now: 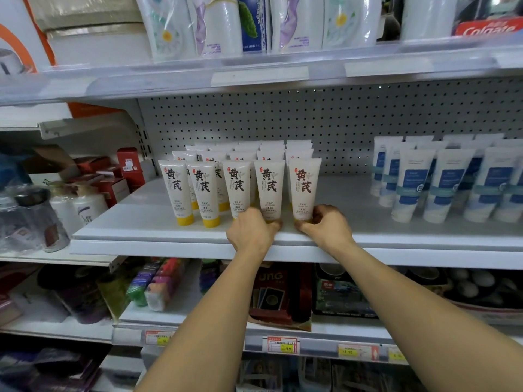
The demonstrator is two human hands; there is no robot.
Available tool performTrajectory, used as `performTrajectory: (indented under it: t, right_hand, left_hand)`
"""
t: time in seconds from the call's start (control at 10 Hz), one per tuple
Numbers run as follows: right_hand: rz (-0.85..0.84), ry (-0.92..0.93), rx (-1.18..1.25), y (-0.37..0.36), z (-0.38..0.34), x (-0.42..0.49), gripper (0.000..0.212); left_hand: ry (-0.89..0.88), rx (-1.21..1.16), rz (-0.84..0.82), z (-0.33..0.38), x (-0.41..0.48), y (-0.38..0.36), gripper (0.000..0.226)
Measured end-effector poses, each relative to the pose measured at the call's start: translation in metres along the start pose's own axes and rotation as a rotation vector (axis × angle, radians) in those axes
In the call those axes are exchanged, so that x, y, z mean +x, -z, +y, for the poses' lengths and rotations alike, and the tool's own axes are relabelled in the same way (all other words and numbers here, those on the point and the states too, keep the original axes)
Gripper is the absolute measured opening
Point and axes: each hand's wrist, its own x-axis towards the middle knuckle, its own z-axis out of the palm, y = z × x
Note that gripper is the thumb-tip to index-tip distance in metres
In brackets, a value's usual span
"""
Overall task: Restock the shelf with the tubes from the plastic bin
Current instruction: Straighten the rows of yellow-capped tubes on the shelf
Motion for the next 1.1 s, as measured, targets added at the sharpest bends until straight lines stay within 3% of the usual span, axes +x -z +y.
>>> performTrajectory:
  t: [0.6, 0.7, 0.8, 1.1]
  right_hand:
    - [-0.081, -0.016, -0.011, 0.007, -0.008, -0.001, 0.037]
    - [-0.062, -0.037, 0.052, 0.012, -0.008, -0.01, 0.06]
    - [-0.018, -0.022, 0.075, 0.017, -0.002, -0.024, 0.061]
    - [0.061, 0.159, -0.023, 0.04, 0.007, -0.078, 0.03]
  left_hand:
    - [-0.023, -0.035, -0.066, 0.002, -0.004, 0.009, 0.047]
    - [-0.035, -0.122, -0.102, -0.003, -0.006, 0.01, 0.045]
    - [-0.073, -0.243, -0.091, -0.007, -0.013, 0.008, 0.046]
    - [-0.136, -0.39, -0.009, -0.037, -0.059, 0.009, 0.029]
